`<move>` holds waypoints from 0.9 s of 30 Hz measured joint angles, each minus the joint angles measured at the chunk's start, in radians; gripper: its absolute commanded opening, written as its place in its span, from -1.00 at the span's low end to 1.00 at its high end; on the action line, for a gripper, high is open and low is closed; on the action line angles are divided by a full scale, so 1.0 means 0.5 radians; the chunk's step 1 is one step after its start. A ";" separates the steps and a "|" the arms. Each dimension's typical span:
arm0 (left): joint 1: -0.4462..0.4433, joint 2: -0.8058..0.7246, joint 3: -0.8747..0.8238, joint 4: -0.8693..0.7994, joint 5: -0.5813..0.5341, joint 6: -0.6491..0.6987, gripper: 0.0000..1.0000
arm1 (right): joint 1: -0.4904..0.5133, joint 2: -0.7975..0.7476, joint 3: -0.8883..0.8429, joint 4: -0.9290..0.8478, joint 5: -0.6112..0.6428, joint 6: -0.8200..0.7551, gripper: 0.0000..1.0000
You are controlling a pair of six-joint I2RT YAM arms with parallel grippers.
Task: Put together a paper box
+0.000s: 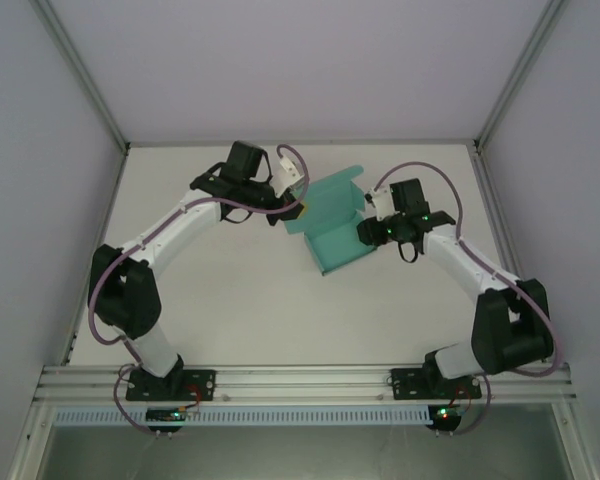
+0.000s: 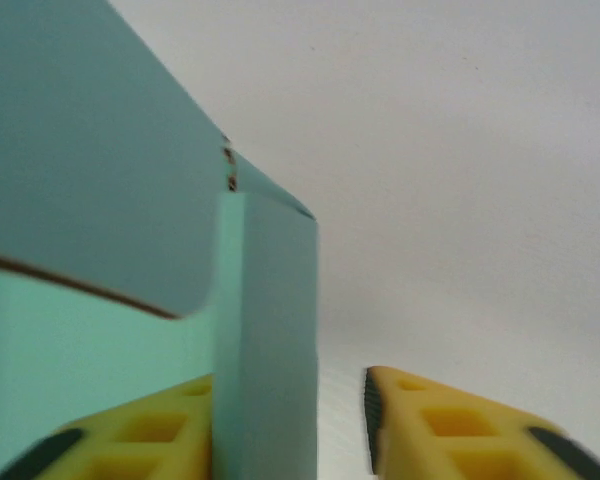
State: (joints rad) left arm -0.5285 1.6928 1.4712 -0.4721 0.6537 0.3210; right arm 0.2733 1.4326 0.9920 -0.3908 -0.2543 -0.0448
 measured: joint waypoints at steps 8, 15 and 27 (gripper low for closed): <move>-0.008 0.034 0.005 0.000 -0.049 -0.014 -1.00 | 0.105 0.098 0.054 -0.012 0.246 -0.034 -0.91; -0.004 0.063 0.011 -0.018 -0.115 -0.050 -1.00 | 0.401 0.275 0.134 0.003 0.858 -0.062 -1.00; -0.004 0.088 0.011 0.063 -0.241 -0.098 -1.00 | 0.576 0.541 0.260 0.118 1.463 -0.024 -0.76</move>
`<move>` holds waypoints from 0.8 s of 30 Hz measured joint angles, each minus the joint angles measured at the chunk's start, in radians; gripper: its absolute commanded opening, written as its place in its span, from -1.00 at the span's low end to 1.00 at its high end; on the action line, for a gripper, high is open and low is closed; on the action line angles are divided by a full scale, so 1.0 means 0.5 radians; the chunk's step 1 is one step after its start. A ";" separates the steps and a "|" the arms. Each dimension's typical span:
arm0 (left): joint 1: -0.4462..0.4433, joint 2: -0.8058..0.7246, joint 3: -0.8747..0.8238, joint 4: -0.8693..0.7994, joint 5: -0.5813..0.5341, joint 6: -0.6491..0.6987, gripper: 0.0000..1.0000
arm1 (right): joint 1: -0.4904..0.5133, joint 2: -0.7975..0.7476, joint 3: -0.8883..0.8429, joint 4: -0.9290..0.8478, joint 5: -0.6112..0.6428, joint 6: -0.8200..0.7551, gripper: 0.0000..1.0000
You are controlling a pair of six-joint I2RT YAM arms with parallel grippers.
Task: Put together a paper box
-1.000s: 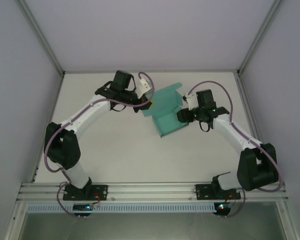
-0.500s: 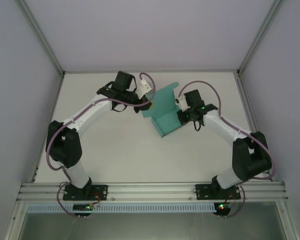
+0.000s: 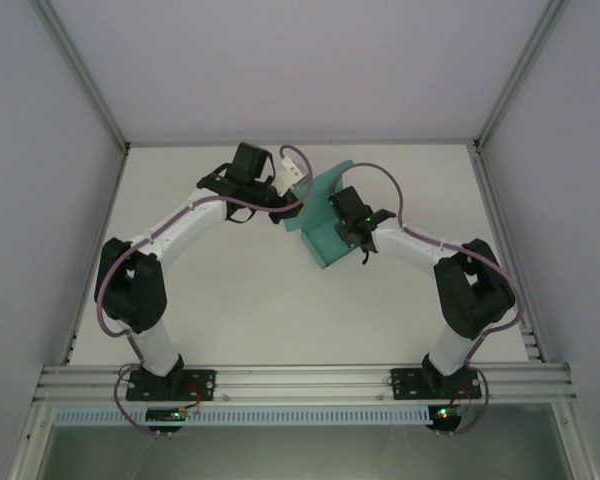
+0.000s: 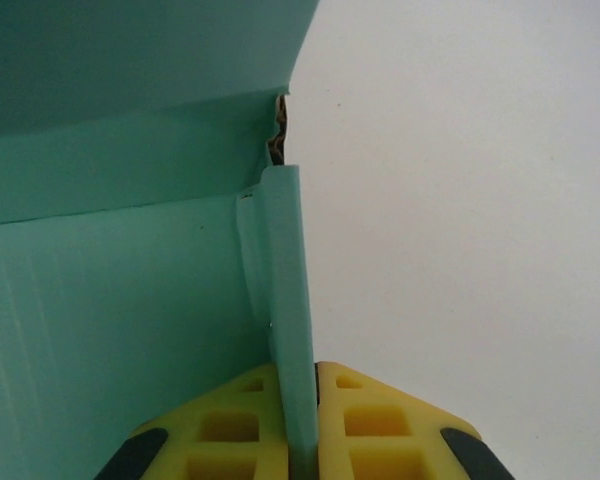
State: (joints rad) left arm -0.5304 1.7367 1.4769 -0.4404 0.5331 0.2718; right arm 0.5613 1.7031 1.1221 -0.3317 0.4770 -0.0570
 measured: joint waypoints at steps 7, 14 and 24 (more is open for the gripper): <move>-0.002 -0.001 0.000 -0.005 0.027 -0.008 -1.00 | -0.079 -0.014 -0.005 -0.065 -0.159 -0.022 -0.44; 0.002 -0.002 0.004 -0.002 0.077 -0.003 -1.00 | -0.150 -0.117 -0.033 -0.134 -0.407 -0.027 -0.95; 0.002 -0.002 0.011 0.045 0.034 -0.008 -1.00 | 0.002 0.089 0.146 -0.192 0.144 0.057 -0.97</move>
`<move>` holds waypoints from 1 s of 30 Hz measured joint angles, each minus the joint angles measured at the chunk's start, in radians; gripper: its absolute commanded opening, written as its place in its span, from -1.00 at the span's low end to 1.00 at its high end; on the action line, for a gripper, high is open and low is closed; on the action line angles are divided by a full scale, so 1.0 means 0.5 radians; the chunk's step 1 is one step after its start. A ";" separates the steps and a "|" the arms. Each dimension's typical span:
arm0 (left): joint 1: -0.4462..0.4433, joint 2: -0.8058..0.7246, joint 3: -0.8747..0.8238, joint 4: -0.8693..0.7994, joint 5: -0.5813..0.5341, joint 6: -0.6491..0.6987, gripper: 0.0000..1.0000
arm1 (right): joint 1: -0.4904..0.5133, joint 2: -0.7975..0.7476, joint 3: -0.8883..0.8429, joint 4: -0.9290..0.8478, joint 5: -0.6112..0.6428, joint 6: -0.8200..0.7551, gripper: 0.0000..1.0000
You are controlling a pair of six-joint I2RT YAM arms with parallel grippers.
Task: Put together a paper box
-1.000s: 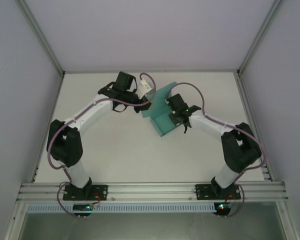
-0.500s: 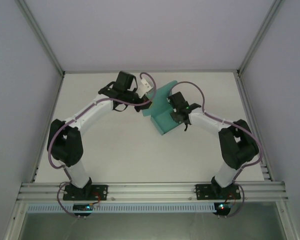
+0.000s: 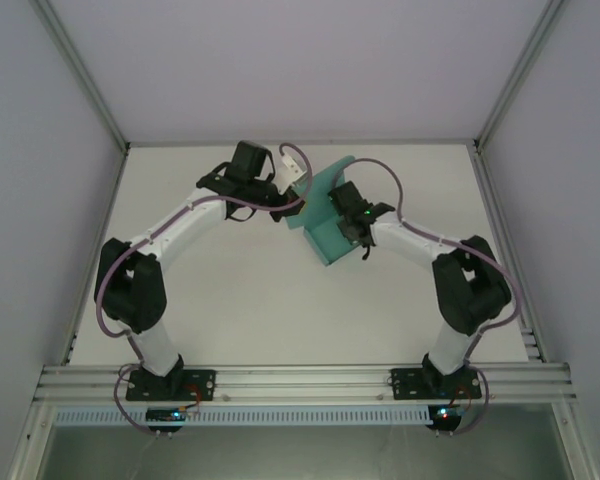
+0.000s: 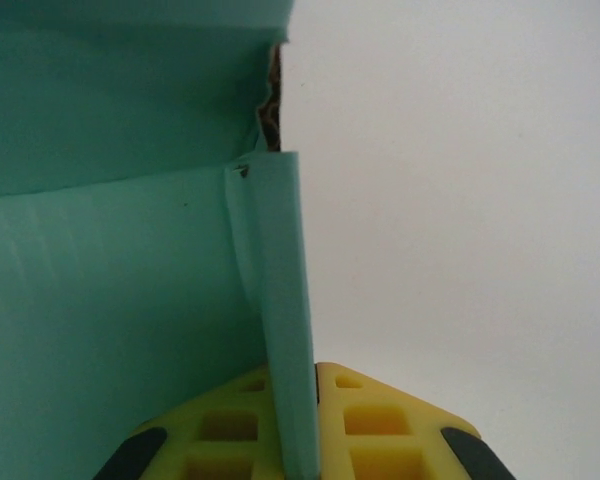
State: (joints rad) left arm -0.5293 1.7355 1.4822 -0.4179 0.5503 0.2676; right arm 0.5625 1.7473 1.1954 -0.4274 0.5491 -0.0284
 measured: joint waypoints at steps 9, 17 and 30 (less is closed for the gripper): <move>0.000 0.004 0.004 0.086 -0.086 -0.008 -1.00 | 0.102 0.182 0.175 -0.088 0.452 0.142 -0.90; -0.002 0.004 0.012 0.067 -0.079 -0.005 -1.00 | 0.074 0.095 0.102 -0.069 0.272 0.193 -0.37; 0.069 0.021 0.011 -0.222 0.112 0.394 -1.00 | -0.203 -0.610 -0.410 0.127 -1.131 0.041 0.98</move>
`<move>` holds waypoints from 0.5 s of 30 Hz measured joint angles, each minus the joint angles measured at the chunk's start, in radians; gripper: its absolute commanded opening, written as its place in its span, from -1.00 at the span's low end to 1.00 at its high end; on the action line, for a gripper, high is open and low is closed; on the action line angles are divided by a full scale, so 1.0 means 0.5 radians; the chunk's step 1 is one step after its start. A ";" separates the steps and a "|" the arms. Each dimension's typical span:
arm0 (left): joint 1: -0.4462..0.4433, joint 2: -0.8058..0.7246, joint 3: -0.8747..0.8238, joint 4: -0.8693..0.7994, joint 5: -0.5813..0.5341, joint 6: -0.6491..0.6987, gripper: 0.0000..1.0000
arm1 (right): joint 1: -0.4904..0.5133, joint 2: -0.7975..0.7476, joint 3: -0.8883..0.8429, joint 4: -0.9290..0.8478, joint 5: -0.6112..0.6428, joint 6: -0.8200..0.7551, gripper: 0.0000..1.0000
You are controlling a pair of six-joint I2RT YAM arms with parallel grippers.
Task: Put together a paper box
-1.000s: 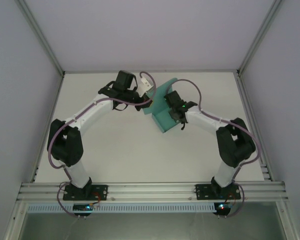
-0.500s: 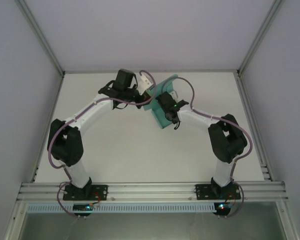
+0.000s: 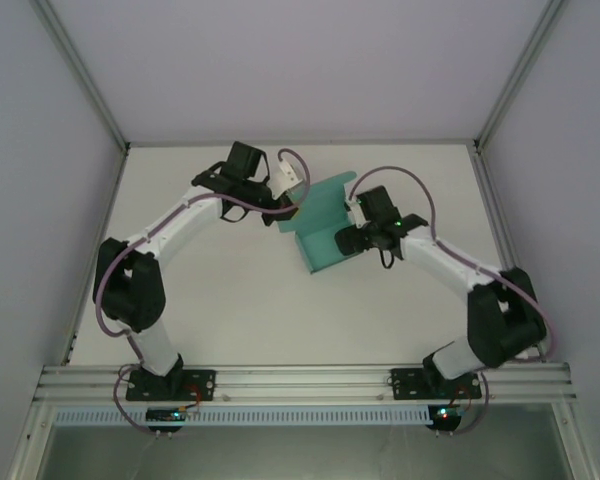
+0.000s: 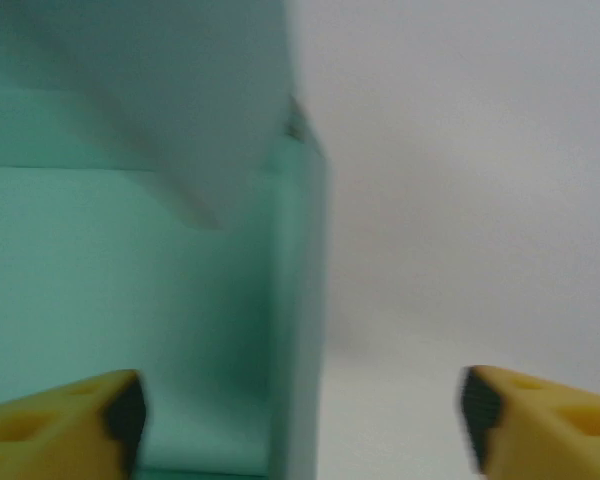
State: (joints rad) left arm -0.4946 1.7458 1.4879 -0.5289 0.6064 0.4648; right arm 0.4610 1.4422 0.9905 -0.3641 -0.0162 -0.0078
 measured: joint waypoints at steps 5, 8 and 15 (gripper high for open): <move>0.053 0.117 0.004 -0.075 0.060 0.186 -1.00 | -0.062 -0.346 -0.194 0.211 -0.378 0.022 0.98; 0.074 0.202 0.031 -0.192 0.063 0.385 -0.99 | -0.074 -0.448 -0.262 0.266 -0.370 0.046 0.98; 0.076 0.332 0.191 -0.435 0.043 0.753 -0.04 | -0.119 -0.423 -0.285 0.237 -0.166 0.090 0.99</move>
State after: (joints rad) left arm -0.4564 1.9118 1.5833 -0.7464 0.6277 0.8413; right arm 0.4015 1.2304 0.8478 -0.2459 -0.0994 0.0372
